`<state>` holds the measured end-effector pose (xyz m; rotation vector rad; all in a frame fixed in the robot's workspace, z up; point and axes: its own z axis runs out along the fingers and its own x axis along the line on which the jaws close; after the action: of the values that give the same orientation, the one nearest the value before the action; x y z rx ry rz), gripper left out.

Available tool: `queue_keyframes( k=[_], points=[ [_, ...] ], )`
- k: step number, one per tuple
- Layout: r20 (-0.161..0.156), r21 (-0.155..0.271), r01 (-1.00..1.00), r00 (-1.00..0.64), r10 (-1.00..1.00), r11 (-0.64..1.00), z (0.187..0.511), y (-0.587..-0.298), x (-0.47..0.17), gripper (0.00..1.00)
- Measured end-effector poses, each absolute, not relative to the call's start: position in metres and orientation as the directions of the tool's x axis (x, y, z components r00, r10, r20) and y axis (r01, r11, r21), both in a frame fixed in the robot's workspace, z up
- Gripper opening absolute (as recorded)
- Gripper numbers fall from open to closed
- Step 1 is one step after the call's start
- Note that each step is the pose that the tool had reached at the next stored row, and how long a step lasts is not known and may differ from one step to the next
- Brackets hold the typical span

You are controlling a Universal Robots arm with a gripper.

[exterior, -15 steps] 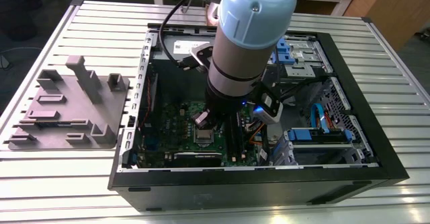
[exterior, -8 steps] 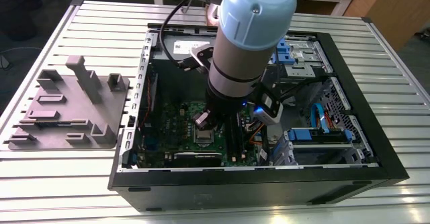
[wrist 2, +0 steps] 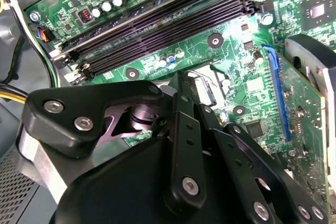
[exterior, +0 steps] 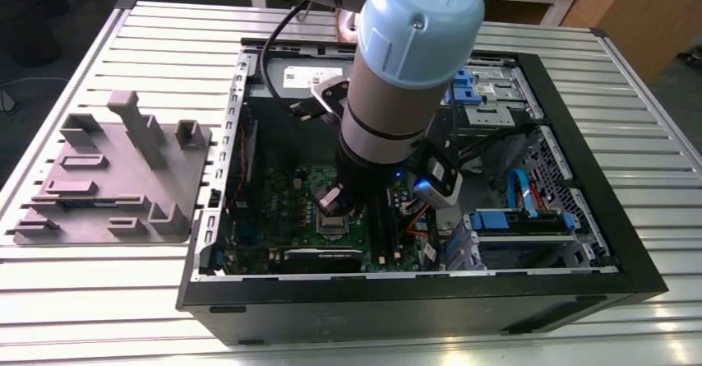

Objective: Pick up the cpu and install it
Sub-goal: 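Install the first cpu locking lever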

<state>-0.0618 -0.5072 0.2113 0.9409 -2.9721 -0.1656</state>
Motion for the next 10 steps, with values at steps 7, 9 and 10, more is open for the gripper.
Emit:
queue_keyframes(
  k=[7,9,10],
  points=[
    [-0.013,0.106,-0.573,-0.818,-0.575,0.813,0.2098,-0.5121,-0.0618,0.1],
    [-0.013,0.107,-0.573,-0.818,-0.575,0.813,0.2088,-0.5148,-0.0619,0.1],
    [-0.013,0.107,-0.573,-0.818,-0.575,0.813,0.2081,-0.5156,-0.062,0.1]
  ],
)
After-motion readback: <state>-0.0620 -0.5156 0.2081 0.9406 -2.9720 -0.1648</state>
